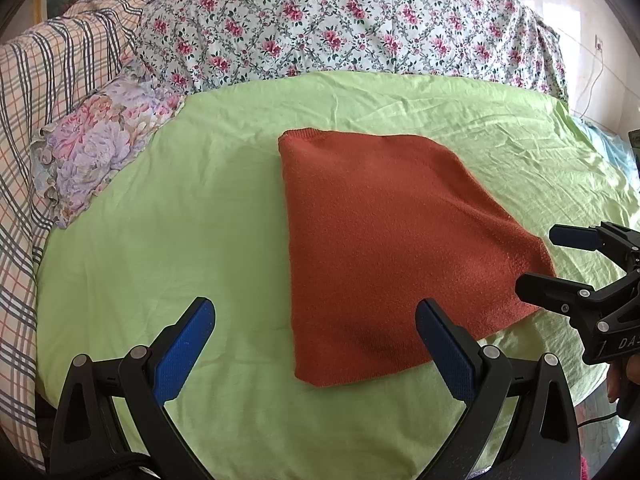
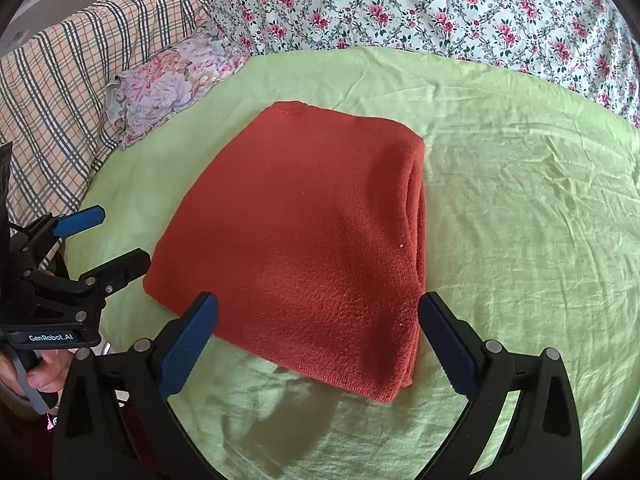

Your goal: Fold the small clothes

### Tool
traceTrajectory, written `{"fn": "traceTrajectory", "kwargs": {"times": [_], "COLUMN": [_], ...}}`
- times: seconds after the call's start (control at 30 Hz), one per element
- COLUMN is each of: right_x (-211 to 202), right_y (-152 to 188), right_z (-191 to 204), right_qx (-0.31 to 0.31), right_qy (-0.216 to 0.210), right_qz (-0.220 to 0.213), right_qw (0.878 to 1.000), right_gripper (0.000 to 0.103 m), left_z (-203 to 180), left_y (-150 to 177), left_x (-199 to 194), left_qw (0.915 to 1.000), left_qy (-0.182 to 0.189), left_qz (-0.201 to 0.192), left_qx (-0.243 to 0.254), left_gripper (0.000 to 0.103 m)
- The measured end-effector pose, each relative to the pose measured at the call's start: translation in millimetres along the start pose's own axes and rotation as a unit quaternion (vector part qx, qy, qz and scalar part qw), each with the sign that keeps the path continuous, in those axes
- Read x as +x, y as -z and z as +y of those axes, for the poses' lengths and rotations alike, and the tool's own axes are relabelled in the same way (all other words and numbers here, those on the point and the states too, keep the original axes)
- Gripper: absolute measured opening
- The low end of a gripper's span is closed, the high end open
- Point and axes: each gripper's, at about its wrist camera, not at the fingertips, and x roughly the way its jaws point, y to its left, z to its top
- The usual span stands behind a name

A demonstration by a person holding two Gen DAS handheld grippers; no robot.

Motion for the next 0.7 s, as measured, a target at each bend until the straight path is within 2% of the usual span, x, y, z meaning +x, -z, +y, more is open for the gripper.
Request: {"fn": "traceTrajectory", "kwargs": {"times": [0.7], "right_x": [-4.0], "right_y": [-2.0], "right_z": [2.7], "right_qx": [0.000], "right_qy": [0.002], "right_qz": [-0.006], "right_qw": [1.000], "right_gripper": [0.100], "left_z": [-1.5], "left_y": [-1.6], "left_x": [-1.2], "left_qw": [1.0000], "left_qy": [0.001], "left_qz": [-0.002], "left_qx": [0.005], "left_gripper": [0.101]}}
